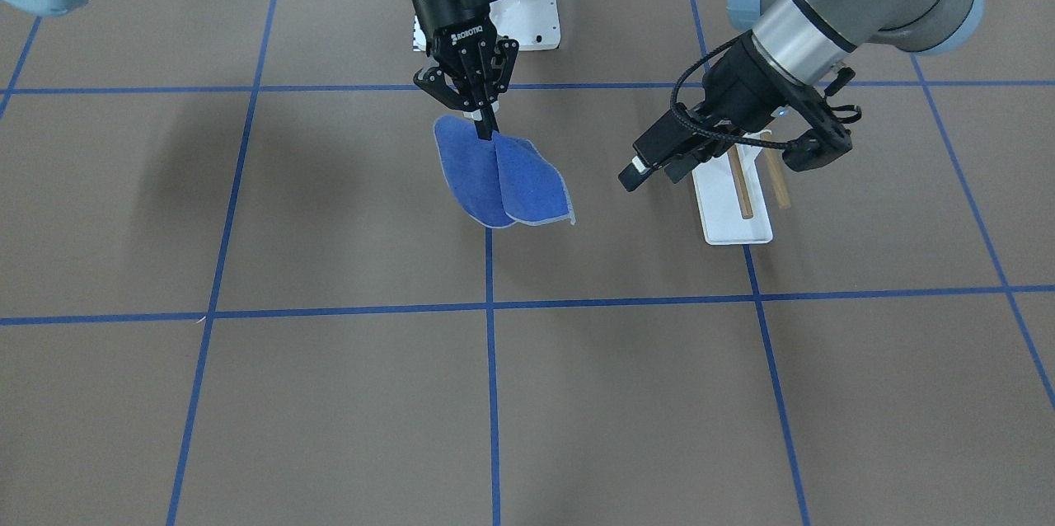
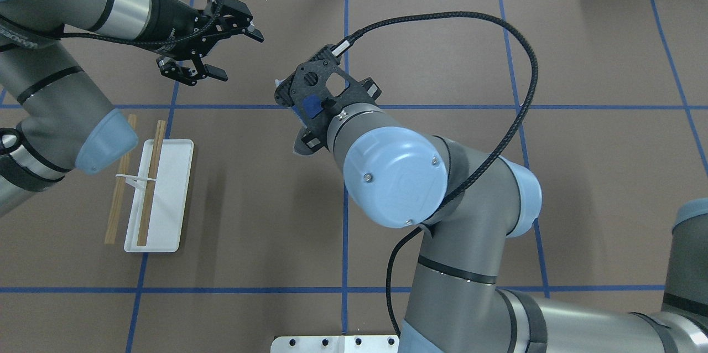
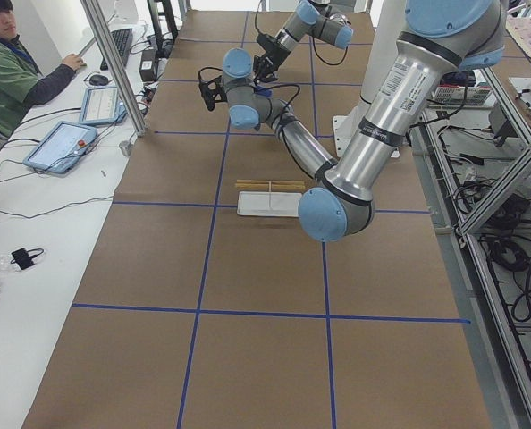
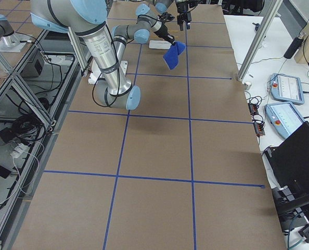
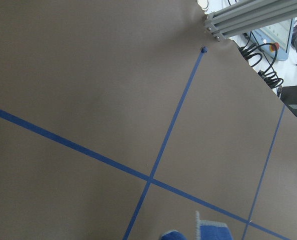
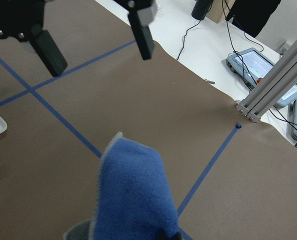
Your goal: Hang towel on rack
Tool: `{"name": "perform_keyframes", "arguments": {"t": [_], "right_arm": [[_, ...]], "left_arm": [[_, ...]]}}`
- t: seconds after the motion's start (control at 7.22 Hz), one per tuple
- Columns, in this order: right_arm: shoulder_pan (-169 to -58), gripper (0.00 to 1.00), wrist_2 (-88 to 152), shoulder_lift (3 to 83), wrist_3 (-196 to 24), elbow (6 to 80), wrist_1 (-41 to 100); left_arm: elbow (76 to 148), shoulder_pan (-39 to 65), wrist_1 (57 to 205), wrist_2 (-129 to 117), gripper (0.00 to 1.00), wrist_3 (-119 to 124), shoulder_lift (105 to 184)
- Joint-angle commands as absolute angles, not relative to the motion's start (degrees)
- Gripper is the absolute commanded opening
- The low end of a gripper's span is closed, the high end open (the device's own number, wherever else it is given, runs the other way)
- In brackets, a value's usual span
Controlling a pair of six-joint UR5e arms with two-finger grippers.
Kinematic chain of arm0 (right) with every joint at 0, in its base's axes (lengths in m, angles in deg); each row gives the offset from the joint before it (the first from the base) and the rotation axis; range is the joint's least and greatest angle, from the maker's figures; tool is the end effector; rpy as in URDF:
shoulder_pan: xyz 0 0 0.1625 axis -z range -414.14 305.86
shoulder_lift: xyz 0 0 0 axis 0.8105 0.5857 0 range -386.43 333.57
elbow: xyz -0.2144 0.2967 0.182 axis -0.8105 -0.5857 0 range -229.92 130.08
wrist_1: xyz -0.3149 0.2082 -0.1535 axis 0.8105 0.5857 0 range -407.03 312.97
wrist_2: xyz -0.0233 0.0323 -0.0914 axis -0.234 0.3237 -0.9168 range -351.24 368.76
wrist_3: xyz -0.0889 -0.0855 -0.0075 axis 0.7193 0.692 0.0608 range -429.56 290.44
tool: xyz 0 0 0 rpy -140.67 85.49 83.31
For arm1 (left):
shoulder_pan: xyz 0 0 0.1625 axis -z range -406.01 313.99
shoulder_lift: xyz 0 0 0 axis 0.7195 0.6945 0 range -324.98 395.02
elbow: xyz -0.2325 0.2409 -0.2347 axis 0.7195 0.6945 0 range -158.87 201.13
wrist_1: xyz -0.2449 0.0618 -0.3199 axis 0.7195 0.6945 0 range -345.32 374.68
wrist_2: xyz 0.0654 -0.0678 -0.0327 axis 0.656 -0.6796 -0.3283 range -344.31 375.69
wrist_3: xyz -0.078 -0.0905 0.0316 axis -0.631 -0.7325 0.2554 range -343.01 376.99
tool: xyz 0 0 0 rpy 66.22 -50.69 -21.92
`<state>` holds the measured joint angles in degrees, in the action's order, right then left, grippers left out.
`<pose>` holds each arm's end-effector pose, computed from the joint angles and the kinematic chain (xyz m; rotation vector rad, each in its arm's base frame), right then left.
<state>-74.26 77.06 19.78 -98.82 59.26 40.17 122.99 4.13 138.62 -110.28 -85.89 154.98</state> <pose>-0.5052 -0.3755 0.0708 0.9966 -0.6487 -0.4073 0.3461 -0.5092 0.1879 -0.0974 1.3852 -0.5064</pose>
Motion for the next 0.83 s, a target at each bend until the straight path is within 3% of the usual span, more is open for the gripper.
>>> {"name": "perform_keyframes", "arguments": {"t": [0.0,0.28,0.55,0.69], "right_arm": [[-72.5,0.00,74.2,17.1,-98.5,55.9,40.2],[-72.5,0.00,74.2,17.1,-98.5,55.9,40.2],[-72.4,0.00,74.1,17.1,-98.6,55.8,40.2],[-72.3,0.00,74.1,17.1,-98.6,55.8,40.2]], "left_arm": [[123.0,0.0,138.7,-107.4,0.99,-87.9,156.1],[123.0,-1.6,138.7,-106.4,0.98,-88.2,156.1],[122.9,-3.2,138.7,-103.5,0.81,-88.6,156.2],[122.9,-3.5,138.7,-103.4,0.78,-88.5,156.2]]}}
